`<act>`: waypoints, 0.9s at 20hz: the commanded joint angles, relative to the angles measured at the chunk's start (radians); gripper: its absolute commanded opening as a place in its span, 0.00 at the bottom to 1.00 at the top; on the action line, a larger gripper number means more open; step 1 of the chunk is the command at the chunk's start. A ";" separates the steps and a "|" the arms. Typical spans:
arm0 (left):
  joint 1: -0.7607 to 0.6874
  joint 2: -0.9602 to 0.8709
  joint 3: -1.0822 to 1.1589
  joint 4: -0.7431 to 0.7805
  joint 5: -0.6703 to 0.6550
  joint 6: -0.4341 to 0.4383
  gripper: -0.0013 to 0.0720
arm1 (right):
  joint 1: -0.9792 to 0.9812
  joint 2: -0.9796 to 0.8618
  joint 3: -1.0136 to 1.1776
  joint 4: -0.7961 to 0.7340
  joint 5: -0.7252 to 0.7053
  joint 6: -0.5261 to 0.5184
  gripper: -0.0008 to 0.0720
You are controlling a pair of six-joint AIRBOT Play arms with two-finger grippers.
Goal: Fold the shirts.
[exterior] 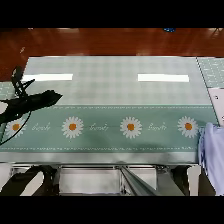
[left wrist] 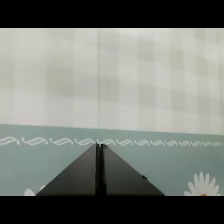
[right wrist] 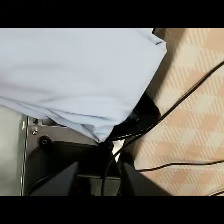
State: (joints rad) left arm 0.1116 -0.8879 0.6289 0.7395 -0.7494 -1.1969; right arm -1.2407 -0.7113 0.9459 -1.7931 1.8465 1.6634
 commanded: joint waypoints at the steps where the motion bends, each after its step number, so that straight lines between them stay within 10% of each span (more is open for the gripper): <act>1: 0.002 -0.054 0.045 0.002 0.037 0.014 0.04 | -0.003 -0.046 0.077 0.171 -0.080 0.025 0.10; 5: -0.009 -0.174 0.347 0.000 -0.084 0.018 0.04 | 0.176 -0.205 0.366 0.739 -0.376 0.006 0.03; 8: -0.079 -0.267 0.669 0.002 -0.218 -0.026 0.04 | 0.600 -0.331 0.542 0.830 -0.634 -0.018 0.04; 15: -0.404 -0.380 0.744 0.684 -0.334 -0.383 0.04 | 1.449 -0.649 0.496 0.125 -0.537 -0.015 0.04; 18: -0.397 -0.409 0.620 0.704 -0.335 -0.511 0.04 | 1.511 -0.737 0.412 0.057 -0.525 0.053 0.04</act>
State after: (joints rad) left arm -0.2485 -1.2644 1.3228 1.2911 -1.0534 -1.5528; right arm 0.1329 -1.3533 1.4143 -1.5600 1.2999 1.6623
